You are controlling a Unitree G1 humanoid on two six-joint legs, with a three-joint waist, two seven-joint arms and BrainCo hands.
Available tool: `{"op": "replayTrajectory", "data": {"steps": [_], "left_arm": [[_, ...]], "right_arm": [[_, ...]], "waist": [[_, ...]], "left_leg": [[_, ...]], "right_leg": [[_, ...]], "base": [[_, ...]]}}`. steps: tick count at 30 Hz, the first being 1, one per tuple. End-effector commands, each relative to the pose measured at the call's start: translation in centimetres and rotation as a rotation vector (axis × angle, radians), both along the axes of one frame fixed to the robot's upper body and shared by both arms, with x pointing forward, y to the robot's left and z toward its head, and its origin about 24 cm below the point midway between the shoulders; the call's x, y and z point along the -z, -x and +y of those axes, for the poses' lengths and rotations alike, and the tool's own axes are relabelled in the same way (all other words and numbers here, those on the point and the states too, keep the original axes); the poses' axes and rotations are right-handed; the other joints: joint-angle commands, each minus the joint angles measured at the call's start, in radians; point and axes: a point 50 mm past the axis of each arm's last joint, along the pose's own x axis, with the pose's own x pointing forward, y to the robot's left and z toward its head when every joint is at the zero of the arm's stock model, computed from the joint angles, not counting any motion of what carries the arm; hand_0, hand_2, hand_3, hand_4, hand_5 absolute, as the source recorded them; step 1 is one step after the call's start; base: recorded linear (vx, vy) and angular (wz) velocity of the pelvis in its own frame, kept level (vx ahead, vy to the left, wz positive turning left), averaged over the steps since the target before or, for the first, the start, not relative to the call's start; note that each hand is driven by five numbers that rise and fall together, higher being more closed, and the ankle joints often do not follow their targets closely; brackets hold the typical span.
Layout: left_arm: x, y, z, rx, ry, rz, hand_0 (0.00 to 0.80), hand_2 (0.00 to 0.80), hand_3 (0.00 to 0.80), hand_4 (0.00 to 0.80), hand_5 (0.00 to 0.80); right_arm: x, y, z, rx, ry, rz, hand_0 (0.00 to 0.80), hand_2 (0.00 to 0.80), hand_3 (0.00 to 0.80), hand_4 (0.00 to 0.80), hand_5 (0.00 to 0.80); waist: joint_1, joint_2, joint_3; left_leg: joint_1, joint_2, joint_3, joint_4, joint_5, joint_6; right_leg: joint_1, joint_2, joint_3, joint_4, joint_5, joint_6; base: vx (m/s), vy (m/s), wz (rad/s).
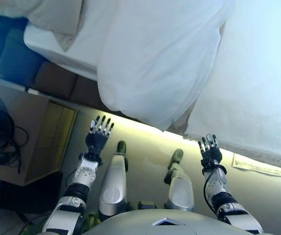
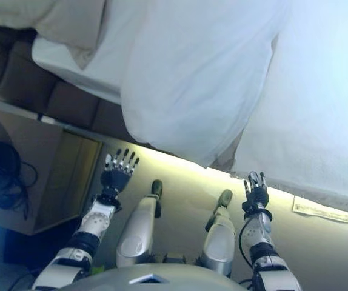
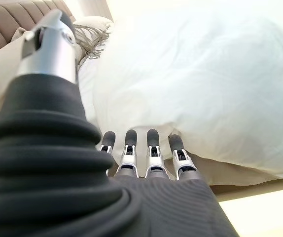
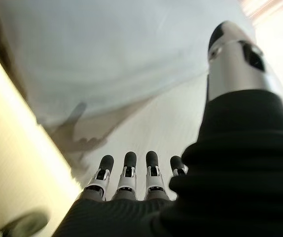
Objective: Make the bed neatly
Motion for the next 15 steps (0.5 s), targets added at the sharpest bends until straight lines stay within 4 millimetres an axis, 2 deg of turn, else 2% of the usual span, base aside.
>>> {"op": "replayTrajectory", "data": {"steps": [1, 4, 8, 15], "left_arm": [[-2.3, -1.5, -0.1, 0.007, -0.041, -0.116, 0.0, 0.0, 0.0, 0.0, 0.0], [-2.6, -1.5, 0.2, 0.04, -0.186, -0.099, 0.0, 0.0, 0.0, 0.0, 0.0], [-2.4, -0.9, 1.1, 0.13, -0.496, -0.05, 0.0, 0.0, 0.0, 0.0, 0.0], [-1.2, 2.4, 2.9, 0.171, -0.653, 0.019, 0.0, 0.0, 0.0, 0.0, 0.0]], "right_arm": [[-2.3, -1.3, -3.2, 0.05, 0.045, -0.097, 0.0, 0.0, 0.0, 0.0, 0.0], [-1.5, -0.6, -3.3, 0.067, 0.032, -0.067, 0.0, 0.0, 0.0, 0.0, 0.0], [-0.7, 0.8, -3.1, 0.056, 0.007, -0.059, 0.0, 0.0, 0.0, 0.0, 0.0], [-0.9, 3.3, -2.2, -0.006, 0.075, -0.066, 0.0, 0.0, 0.0, 0.0, 0.0]], "waist": [[0.034, 0.021, 0.022], [0.049, 0.01, 0.005], [0.057, -0.006, -0.055], [0.026, -0.018, -0.198]], "left_leg": [[0.08, 0.024, 0.026, -0.217, 0.118, 0.008], [0.105, 0.028, 0.032, -0.26, 0.13, 0.004], [0.184, 0.032, 0.045, -0.353, 0.155, 0.003], [0.305, 0.031, 0.078, -0.441, 0.178, 0.009]], "right_leg": [[0.058, -0.025, -0.019, 0.081, -0.058, 0.038], [0.088, -0.016, -0.033, 0.046, -0.044, 0.039], [0.147, -0.001, -0.045, 0.004, -0.033, 0.046], [0.216, 0.023, -0.026, -0.024, -0.035, 0.05]], "base": [[-0.02, -0.068, 0.0], [0.017, -0.073, 0.05], [0.084, -0.047, 0.11], [0.153, 0.03, -0.03]]}}
